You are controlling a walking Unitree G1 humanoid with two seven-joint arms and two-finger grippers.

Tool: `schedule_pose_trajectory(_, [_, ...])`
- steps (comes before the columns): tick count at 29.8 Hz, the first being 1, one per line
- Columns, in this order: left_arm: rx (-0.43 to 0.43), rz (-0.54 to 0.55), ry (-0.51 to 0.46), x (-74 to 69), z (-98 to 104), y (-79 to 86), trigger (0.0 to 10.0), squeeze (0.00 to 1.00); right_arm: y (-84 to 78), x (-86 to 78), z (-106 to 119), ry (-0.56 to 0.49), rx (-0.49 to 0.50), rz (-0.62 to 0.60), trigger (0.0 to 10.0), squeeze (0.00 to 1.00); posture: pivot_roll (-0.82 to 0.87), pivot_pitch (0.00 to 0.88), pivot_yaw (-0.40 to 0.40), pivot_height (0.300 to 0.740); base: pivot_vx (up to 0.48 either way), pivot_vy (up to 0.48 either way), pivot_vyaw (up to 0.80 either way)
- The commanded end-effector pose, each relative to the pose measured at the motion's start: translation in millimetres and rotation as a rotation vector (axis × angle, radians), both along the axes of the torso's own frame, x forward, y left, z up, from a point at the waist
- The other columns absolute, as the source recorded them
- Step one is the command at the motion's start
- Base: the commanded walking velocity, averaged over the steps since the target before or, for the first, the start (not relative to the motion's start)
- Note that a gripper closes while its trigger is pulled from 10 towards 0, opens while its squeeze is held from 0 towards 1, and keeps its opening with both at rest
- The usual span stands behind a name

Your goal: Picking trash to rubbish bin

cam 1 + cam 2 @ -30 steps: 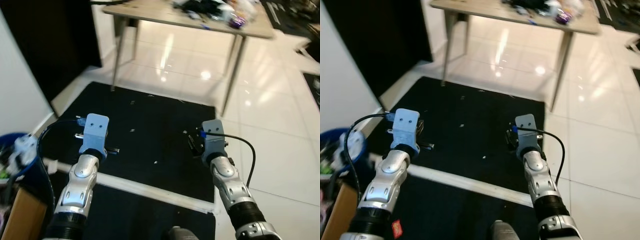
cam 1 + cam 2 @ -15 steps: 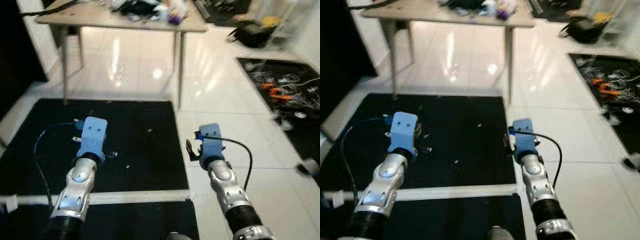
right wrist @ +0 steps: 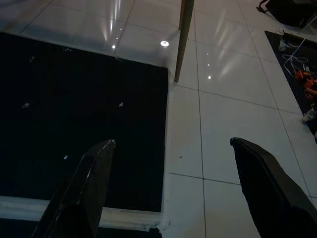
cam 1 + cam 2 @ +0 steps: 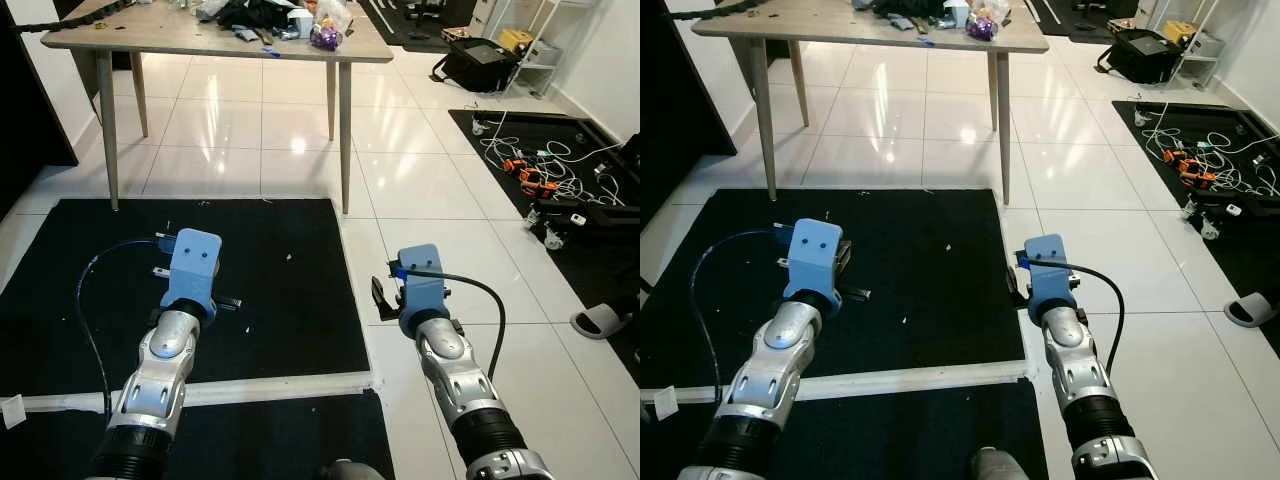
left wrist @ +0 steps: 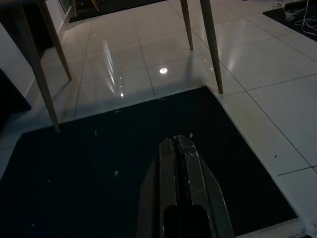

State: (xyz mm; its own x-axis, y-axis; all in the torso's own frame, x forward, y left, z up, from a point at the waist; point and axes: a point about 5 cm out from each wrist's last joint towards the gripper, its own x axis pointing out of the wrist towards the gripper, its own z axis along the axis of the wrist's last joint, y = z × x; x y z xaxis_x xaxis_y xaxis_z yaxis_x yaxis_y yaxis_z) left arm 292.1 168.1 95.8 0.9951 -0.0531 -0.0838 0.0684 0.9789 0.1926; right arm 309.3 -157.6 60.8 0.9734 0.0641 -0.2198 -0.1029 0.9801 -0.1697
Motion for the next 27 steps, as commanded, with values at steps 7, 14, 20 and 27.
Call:
schedule_pose_trajectory(7, [0.008, -0.016, -0.009, -1.3, 0.6, -1.3, 10.0, 0.00, -3.4, 0.7, 1.4, -0.003, -0.010, -0.006, 10.0, 0.00, 0.05, 0.026, -0.035, 0.740, 0.190, 0.000, 0.00])
schedule_pose_trajectory(14, [0.007, -0.016, -0.010, -1.1, 0.8, -1.7, 10.0, 0.00, -4.0, 1.1, 1.6, -0.003, -0.013, -0.007, 10.0, 0.00, 0.05, 0.027, -0.037, 0.740, 0.273, 0.000, 0.00])
schedule_pose_trajectory(20, [0.006, -0.015, -0.010, -1.1, 0.6, -2.0, 10.0, 0.00, -4.4, 1.6, 1.9, -0.003, -0.014, -0.005, 10.0, 0.00, 0.05, 0.030, -0.038, 0.740, 0.284, 0.000, 0.00])
schedule_pose_trajectory(27, [0.005, -0.014, -0.009, -1.4, 0.3, -1.8, 10.0, 0.00, -4.6, 1.7, 1.9, -0.003, -0.014, -0.005, 10.0, 0.00, 0.05, 0.031, -0.038, 0.740, 0.284, 0.000, 0.00])
